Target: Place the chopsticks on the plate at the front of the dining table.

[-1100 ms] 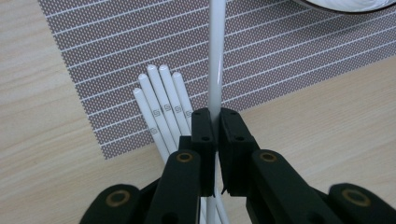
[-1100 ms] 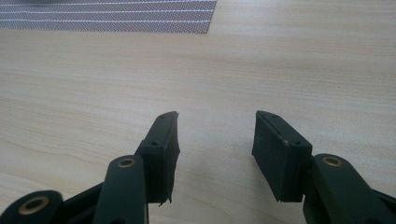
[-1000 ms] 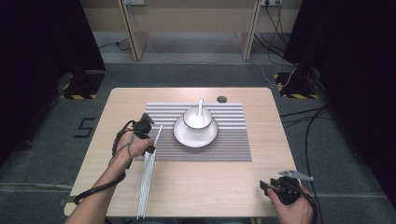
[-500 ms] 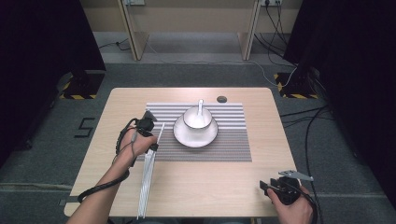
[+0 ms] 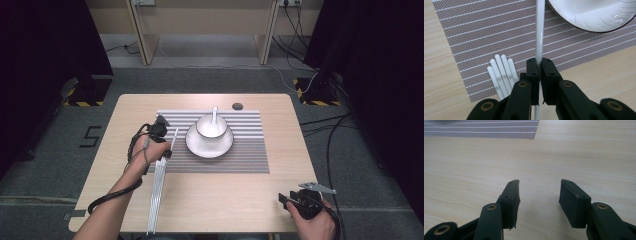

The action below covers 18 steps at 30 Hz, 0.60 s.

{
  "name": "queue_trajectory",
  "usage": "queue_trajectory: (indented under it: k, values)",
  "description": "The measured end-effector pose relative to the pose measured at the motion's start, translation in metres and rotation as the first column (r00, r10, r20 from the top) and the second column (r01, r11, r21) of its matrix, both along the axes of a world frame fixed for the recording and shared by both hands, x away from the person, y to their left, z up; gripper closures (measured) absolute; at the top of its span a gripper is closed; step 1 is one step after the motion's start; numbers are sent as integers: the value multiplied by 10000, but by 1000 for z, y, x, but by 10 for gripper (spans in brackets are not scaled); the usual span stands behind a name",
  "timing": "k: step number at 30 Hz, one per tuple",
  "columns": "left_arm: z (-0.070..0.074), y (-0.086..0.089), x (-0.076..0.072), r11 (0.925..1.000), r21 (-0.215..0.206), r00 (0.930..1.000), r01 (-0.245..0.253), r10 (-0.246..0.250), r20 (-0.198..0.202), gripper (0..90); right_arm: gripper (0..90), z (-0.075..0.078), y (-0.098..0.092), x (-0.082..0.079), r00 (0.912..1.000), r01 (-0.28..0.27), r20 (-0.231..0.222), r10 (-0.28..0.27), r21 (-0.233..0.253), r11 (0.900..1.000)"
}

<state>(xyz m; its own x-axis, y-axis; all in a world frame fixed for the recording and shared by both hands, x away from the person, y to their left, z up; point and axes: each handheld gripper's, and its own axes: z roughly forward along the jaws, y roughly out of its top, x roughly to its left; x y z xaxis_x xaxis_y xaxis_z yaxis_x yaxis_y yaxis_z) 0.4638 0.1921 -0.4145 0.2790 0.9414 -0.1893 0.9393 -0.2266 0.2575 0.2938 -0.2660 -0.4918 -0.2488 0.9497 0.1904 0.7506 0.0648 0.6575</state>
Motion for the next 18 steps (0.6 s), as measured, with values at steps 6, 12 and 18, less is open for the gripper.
queue_trajectory:
  k: [6, 12, 18]
  values:
    - [1, -2, 4, 9999, -128, 10000, -63, 64, 71, 854, 508, 0, 0, 0, 10000, 19, 15, -19, -1, 10000]
    - [1, -3, 7, 9998, -167, 9999, -106, 107, 51, 854, 508, 0, 0, 0, 10000, 32, 6, -32, -4, 10000]
    - [0, -5, 10, 9995, -236, 9998, -185, 185, -4, 854, 508, 0, 0, 0, 10000, 20, -2, -20, -12, 10000]
